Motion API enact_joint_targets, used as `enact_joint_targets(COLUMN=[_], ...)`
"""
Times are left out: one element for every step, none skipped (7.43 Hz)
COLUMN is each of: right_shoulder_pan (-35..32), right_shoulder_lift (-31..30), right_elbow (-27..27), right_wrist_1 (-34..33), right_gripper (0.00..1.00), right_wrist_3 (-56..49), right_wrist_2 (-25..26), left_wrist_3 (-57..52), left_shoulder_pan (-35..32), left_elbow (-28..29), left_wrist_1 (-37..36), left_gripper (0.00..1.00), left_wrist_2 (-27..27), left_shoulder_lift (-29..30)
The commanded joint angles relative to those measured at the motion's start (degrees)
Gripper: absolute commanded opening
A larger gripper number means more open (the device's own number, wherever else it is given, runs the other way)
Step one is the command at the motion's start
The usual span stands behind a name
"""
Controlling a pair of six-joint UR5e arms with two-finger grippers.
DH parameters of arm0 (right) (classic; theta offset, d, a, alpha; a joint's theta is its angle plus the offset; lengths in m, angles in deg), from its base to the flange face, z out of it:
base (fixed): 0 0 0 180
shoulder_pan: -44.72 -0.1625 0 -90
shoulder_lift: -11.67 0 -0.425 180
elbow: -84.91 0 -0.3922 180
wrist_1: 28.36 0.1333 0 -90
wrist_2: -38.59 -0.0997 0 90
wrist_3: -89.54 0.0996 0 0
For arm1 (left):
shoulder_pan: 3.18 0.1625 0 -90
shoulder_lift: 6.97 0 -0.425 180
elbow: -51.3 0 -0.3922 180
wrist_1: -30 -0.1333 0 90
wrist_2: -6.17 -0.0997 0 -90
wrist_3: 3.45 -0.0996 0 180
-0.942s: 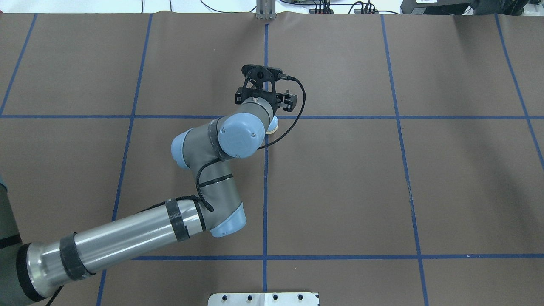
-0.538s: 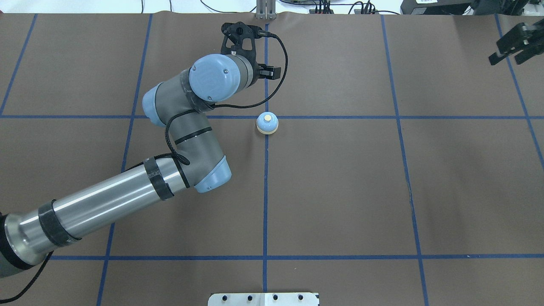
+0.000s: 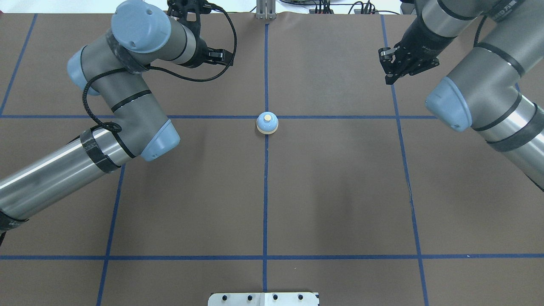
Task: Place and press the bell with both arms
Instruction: 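Withdraw the left arm while the right arm moves above the bell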
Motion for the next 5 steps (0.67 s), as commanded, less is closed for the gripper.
enact_joint_targets(right_shoulder_pan=[7.2,8.02,9.08,11.09,12.67], right_shoulder_lift=[11.83,14.7,17.69,19.2,20.61], right_elbow=[8.11,11.4,15.26,18.7,22.04], right_wrist_1=[0.0,0.09,2.09,6.55,10.51], right_gripper=[0.0,0.0,0.0,0.0,0.0], right_wrist_3=[9.8,10.38,11.08,14.05,16.69], right_wrist_2=[6.13,6.61,7.4,8.8,10.81], left_wrist_3=[-13.53,-16.67,-19.75,-23.35,-27.3], left_shoulder_pan=[-3.84,-5.69,-9.19,-12.19,-14.91], left_elbow=[-8.76,-9.59,-10.55,-12.39,-13.8], left_wrist_1=[-17.67,-17.89,-17.8,-17.89,-18.06], left_gripper=[0.99,0.99,0.99,0.99,0.99], left_wrist_2=[2.79,4.72,11.09,14.72,16.58], left_shoulder_lift=[-5.67,-8.05,-11.21,-15.07,-18.85])
